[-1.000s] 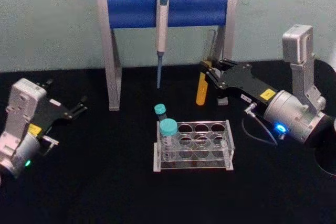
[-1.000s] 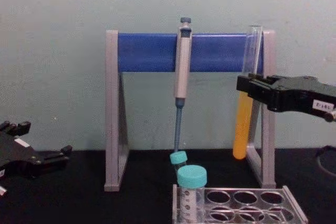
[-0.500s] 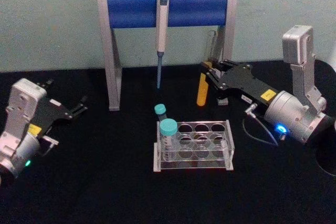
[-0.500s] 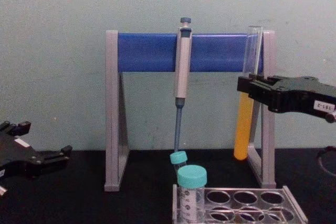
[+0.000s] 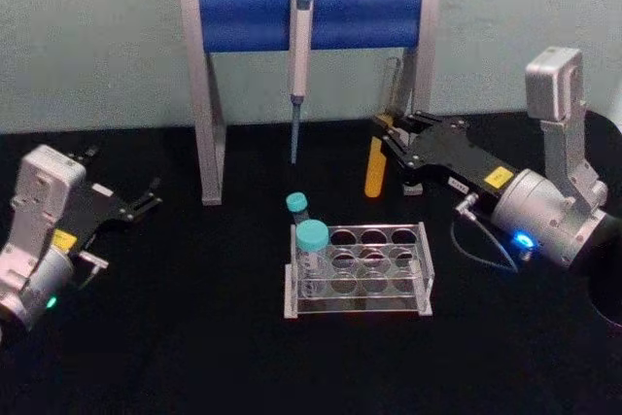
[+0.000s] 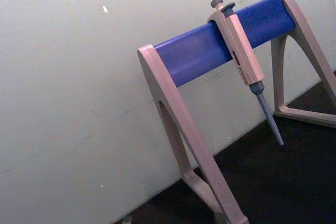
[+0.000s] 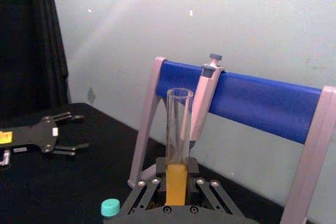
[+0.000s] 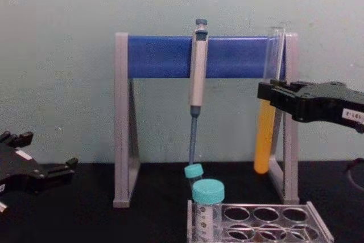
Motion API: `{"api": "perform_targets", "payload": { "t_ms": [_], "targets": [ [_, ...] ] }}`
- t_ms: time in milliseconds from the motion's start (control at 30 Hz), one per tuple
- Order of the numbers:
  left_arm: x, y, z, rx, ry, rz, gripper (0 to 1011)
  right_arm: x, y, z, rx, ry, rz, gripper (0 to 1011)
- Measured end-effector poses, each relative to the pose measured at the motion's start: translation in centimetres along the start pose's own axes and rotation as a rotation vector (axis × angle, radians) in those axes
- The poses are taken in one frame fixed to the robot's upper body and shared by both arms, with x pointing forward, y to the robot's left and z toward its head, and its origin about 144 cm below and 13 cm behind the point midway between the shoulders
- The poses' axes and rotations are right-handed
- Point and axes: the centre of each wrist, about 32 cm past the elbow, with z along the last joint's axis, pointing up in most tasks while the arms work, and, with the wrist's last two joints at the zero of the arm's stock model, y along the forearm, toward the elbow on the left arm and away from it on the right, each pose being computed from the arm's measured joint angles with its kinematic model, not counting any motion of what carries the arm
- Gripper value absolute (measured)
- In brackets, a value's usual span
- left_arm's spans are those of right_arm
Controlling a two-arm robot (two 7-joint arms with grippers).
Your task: Pick up the test tube from the test tube rack, shake it, then place it back into the test tube rack.
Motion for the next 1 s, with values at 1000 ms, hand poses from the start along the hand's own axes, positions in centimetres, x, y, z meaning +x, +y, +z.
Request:
{"api": "perform_targets", "payload": {
  "t_ms": [1000],
  "targets": [
    [0.0, 0.0, 0.0, 0.0, 0.0, 0.0, 1001, -1.3, -3.2, -0.7, -0.033, -0.003, 0.068, 221]
  ]
}}
